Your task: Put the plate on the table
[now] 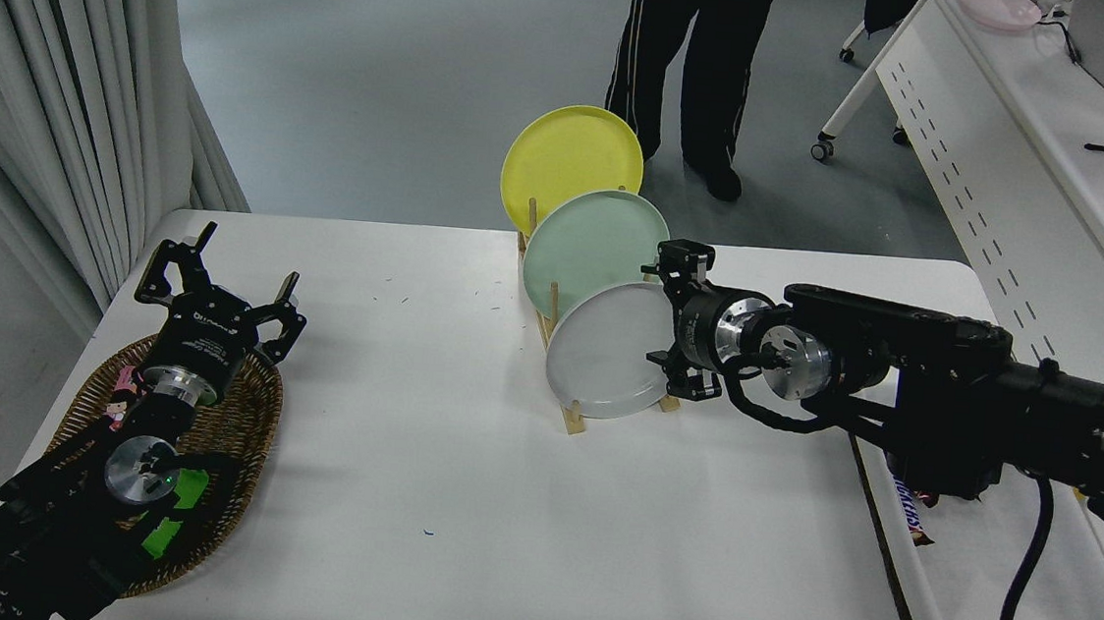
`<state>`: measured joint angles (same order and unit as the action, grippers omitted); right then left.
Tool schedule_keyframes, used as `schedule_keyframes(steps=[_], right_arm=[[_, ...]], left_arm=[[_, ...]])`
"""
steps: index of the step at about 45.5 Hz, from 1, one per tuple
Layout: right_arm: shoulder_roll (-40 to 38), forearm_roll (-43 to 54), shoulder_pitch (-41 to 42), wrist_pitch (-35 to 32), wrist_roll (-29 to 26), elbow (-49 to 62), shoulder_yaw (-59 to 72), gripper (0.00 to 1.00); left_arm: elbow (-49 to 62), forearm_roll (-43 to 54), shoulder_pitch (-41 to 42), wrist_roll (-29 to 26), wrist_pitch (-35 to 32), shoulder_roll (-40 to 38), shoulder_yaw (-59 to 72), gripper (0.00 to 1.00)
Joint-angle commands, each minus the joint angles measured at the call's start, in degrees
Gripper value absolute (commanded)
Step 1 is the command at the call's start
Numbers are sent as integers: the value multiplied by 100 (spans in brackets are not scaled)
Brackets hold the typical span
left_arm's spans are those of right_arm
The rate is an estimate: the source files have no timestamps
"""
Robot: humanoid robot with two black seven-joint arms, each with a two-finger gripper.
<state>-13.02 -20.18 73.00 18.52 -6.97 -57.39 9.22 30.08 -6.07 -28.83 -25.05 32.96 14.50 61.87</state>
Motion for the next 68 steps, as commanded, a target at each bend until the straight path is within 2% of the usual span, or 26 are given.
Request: schedule_keyframes(steps=[1, 28, 36, 54, 55, 56, 58, 68], right_arm=[[97, 40, -14, -6, -85, 52, -157, 100], [80, 49, 4, -6, -85, 307, -263, 100], [237, 66, -75, -68, -76, 842, -333, 99], [440, 93, -163, -489, -76, 1159, -386, 97], [449, 93, -163, -498, -85, 1159, -395, 96], [449, 84, -163, -533, -85, 1159, -412, 89], [449, 67, -163, -542, -94, 1142, -430, 83], [414, 22, -102, -779, -225, 1080, -579, 80]], left_arm=[[-2, 0, 0, 0, 0, 0, 1, 100], [7, 0, 0, 0, 0, 0, -8, 100], [-2, 0, 0, 0, 0, 0, -8, 100], [7, 0, 0, 0, 0, 0, 1, 100], [-2, 0, 0, 0, 0, 0, 1, 100], [-2, 0, 0, 0, 0, 0, 1, 100], [7, 0, 0, 0, 0, 0, -8, 100], [-2, 0, 0, 0, 0, 0, 1, 100]])
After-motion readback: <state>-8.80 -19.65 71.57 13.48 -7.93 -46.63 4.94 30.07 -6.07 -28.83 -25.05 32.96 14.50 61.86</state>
